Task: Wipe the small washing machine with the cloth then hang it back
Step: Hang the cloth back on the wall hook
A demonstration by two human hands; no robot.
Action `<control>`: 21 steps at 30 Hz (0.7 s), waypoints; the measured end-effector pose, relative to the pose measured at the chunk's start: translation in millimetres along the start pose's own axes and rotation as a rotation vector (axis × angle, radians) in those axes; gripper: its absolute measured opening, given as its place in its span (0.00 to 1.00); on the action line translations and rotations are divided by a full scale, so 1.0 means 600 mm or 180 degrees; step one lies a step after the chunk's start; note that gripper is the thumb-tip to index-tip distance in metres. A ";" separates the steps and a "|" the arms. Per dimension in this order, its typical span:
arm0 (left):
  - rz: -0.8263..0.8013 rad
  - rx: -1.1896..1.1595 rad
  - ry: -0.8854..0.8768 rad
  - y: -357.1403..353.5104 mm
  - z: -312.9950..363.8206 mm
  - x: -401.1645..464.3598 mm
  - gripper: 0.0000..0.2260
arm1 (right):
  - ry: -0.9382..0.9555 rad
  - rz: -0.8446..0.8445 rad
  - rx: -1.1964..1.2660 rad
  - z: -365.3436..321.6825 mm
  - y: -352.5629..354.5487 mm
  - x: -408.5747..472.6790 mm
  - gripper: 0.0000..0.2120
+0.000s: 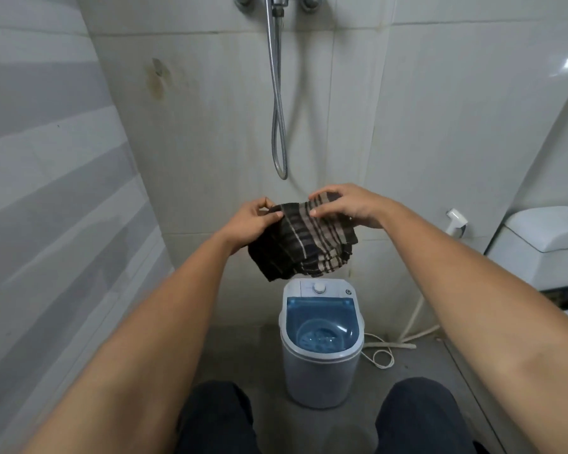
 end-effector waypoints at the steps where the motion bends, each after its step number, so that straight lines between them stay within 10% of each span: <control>1: -0.0009 0.0053 -0.0052 0.008 0.013 0.005 0.07 | -0.0052 -0.0141 -0.0171 -0.005 -0.006 0.005 0.20; 21: 0.0481 0.0468 -0.0325 0.318 0.111 0.091 0.06 | 0.0957 -0.0897 0.0178 -0.224 -0.123 0.293 0.08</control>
Point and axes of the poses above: each hand's wrist, its own x-axis towards the middle knuckle, its own y-axis out of the back of the hand, z = x × y, the point moved 3 cm from there along x, towards the middle knuckle, and after that the axes turned 6 degrees about y, right-handed, at the moved point
